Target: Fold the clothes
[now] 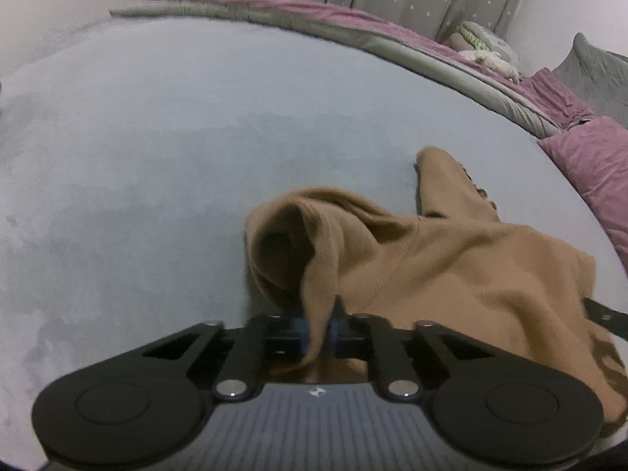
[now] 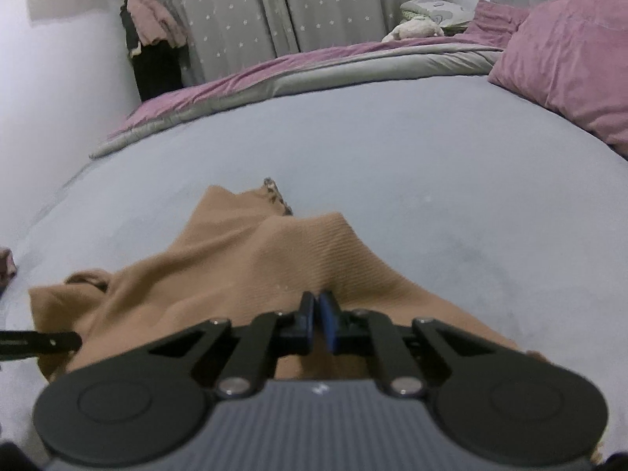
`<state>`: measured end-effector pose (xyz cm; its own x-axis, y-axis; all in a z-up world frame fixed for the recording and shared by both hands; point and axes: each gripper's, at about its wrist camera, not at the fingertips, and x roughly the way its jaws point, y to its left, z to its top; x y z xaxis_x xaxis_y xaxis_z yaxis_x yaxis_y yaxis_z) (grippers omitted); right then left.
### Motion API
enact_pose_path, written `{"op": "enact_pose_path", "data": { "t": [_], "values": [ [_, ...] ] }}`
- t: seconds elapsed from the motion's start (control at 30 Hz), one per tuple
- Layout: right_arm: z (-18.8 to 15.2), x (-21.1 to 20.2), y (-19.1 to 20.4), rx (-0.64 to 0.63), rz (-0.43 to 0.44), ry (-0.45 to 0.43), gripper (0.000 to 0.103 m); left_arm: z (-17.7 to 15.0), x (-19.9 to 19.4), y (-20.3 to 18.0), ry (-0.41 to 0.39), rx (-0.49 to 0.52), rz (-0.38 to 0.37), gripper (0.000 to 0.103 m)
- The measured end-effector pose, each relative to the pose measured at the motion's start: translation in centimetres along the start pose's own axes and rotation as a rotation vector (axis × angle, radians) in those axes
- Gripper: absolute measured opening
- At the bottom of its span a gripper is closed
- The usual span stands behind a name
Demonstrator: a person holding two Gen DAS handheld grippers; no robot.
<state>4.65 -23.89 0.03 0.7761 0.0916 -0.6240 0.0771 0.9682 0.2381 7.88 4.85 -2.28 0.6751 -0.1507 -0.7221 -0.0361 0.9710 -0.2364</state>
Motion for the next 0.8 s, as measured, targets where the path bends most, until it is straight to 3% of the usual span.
{"op": "enact_pose_path", "data": {
  "t": [0.3,0.6,0.8],
  "values": [
    [0.7,-3.5,0.6,0.032,0.115,-0.023,0.006,0.8,-0.1,0.2,-0.036,-0.027,-0.008,0.005],
    [0.0,-6.3,1.5,0.068,0.287,0.033,0.006,2.0,-0.6,0.9,-0.158,-0.041,-0.046,0.004],
    [-1.1,-7.2,2.6,0.061,0.358,0.083,0.006,2.2,0.6,1.1,-0.070,-0.083,-0.060,0.006]
  ]
}}
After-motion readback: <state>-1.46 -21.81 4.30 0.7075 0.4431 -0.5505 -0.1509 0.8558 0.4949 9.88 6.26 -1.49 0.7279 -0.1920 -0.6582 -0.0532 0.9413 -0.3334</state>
